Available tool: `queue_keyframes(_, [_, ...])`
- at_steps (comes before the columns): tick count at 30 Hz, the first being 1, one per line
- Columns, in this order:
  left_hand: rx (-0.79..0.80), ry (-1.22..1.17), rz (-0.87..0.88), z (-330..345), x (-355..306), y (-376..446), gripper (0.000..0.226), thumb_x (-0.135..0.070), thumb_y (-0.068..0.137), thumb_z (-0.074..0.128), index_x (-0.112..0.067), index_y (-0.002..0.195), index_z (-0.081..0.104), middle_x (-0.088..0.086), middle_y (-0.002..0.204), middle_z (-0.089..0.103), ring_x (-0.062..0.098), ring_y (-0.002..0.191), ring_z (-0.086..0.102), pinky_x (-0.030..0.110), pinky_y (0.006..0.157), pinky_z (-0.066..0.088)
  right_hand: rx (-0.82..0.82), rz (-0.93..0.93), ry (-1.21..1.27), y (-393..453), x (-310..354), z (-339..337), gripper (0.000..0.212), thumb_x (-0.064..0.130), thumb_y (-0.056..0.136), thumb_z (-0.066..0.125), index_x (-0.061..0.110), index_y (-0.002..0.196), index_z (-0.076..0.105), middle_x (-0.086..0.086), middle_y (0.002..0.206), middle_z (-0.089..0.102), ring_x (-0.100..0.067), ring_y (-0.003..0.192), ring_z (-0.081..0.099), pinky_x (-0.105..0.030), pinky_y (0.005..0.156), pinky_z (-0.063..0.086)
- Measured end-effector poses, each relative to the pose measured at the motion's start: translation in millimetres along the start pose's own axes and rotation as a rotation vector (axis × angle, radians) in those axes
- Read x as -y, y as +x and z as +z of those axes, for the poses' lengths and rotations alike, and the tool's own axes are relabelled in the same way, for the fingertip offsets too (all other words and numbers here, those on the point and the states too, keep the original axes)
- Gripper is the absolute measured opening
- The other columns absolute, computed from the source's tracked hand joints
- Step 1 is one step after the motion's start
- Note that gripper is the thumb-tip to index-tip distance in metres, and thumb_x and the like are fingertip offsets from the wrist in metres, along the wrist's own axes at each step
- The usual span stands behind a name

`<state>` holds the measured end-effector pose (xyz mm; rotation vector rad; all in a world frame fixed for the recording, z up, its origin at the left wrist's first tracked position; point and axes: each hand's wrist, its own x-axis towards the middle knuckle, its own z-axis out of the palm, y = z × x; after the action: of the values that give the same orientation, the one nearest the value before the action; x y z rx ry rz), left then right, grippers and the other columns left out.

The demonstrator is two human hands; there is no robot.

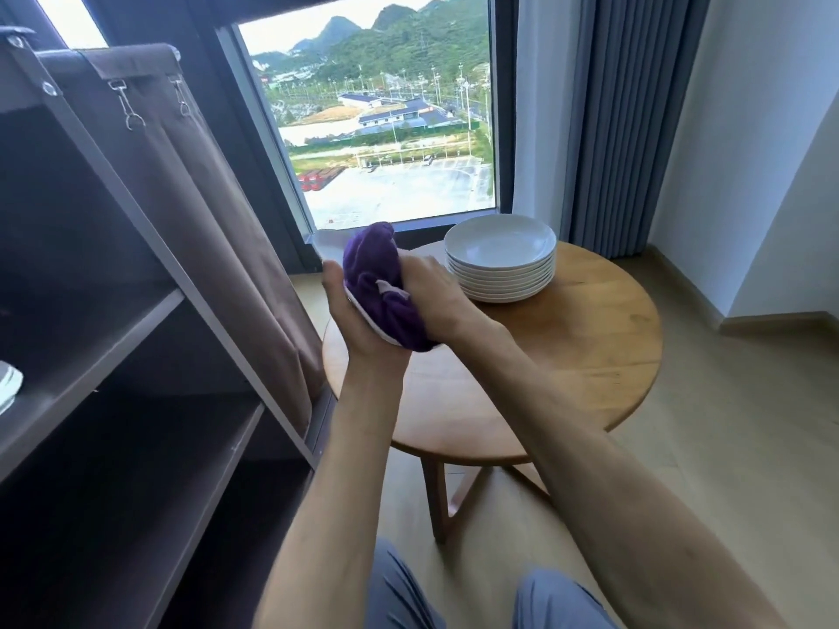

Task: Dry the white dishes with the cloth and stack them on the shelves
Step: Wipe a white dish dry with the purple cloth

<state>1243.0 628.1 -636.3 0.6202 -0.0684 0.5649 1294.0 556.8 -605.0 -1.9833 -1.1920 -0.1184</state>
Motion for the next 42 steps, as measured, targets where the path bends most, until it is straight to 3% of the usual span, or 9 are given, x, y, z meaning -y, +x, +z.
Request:
queue_keyframes(6, [-0.046,0.217,-0.025,-11,-13,-18,0.066,-0.055,0.093,0.049,-0.005,0.135,0.055,0.017,0.117,0.06,0.034,0.113,0.058,0.048,0.108,0.043,-0.075,0.243,-0.161,-23,-20,24,0.031,0.043,0.098,0.054,0.015,0.11,0.057,-0.01,0.098,0.06,-0.035,0.089,0.058,-0.037,0.073,0.036])
queue_keyframes(10, [0.04,0.374,-0.169,-6,-6,-38,0.075,-0.052,0.061,0.086,-0.009,0.12,0.068,0.013,0.108,0.069,0.027,0.102,0.068,0.04,0.094,0.055,-0.272,0.391,-0.213,-45,-42,45,0.036,0.04,0.097,0.056,0.012,0.12,0.059,-0.015,0.117,0.061,-0.038,0.107,0.058,-0.041,0.079,0.043])
queue_keyframes(14, [-0.134,0.456,-0.25,-9,14,-56,0.05,-0.036,0.079,0.074,-0.011,0.122,0.071,0.016,0.109,0.071,0.026,0.101,0.07,0.039,0.086,0.058,-0.299,0.487,-0.241,-35,-48,45,0.041,0.032,0.098,0.056,0.008,0.131,0.056,-0.015,0.13,0.057,-0.035,0.12,0.052,-0.047,0.095,0.046])
queue_keyframes(21, [-0.147,0.424,-0.21,0,13,-44,0.011,-0.035,0.077,0.082,-0.028,0.084,0.084,0.005,0.091,0.08,0.018,0.086,0.077,0.033,0.071,0.061,-0.479,0.41,-0.015,-9,-29,24,0.03,0.033,0.094,0.06,0.008,0.111,0.061,-0.012,0.112,0.061,-0.032,0.103,0.06,-0.044,0.084,0.051])
queue_keyframes(26, [-0.23,0.411,-0.358,9,12,-39,0.073,-0.057,0.066,0.084,-0.022,0.127,0.069,0.016,0.128,0.07,0.037,0.123,0.064,0.059,0.108,0.047,-0.533,0.257,0.1,1,-10,6,0.021,0.034,0.088,0.07,0.017,0.091,0.059,-0.002,0.089,0.061,-0.025,0.08,0.061,-0.037,0.07,0.05])
queue_keyframes(29, [-0.195,0.245,-0.211,18,13,-35,0.054,-0.041,0.092,0.065,-0.014,0.139,0.06,0.02,0.142,0.06,0.038,0.137,0.052,0.056,0.119,0.036,-0.549,0.224,0.196,-3,0,4,0.024,0.038,0.083,0.072,0.022,0.092,0.057,0.0,0.091,0.063,-0.022,0.077,0.06,-0.035,0.069,0.047])
queue_keyframes(34, [-0.272,0.147,-0.172,7,-2,-19,0.056,-0.047,0.095,0.053,-0.008,0.133,0.061,0.023,0.138,0.062,0.039,0.134,0.054,0.053,0.12,0.035,-0.338,0.167,0.183,-20,-10,-3,0.025,0.017,0.076,0.071,0.017,0.101,0.07,-0.003,0.088,0.071,-0.024,0.084,0.066,-0.04,0.077,0.054])
queue_keyframes(38, [-0.327,0.187,-0.108,-7,-15,-13,0.067,-0.06,0.09,0.052,-0.012,0.136,0.055,0.021,0.13,0.061,0.039,0.128,0.056,0.055,0.115,0.039,-0.357,0.417,0.294,-31,-36,-3,0.009,0.022,0.072,0.07,0.021,0.081,0.071,0.001,0.075,0.07,-0.022,0.079,0.067,-0.034,0.07,0.053])
queue_keyframes(42, [-0.413,0.317,0.041,-15,-21,-15,0.046,-0.06,0.078,0.062,-0.03,0.113,0.061,0.007,0.109,0.067,0.025,0.106,0.066,0.04,0.085,0.057,-0.375,0.799,0.33,-30,-74,-4,0.016,0.026,0.078,0.075,0.019,0.073,0.061,0.002,0.079,0.067,-0.026,0.091,0.066,-0.028,0.074,0.044])
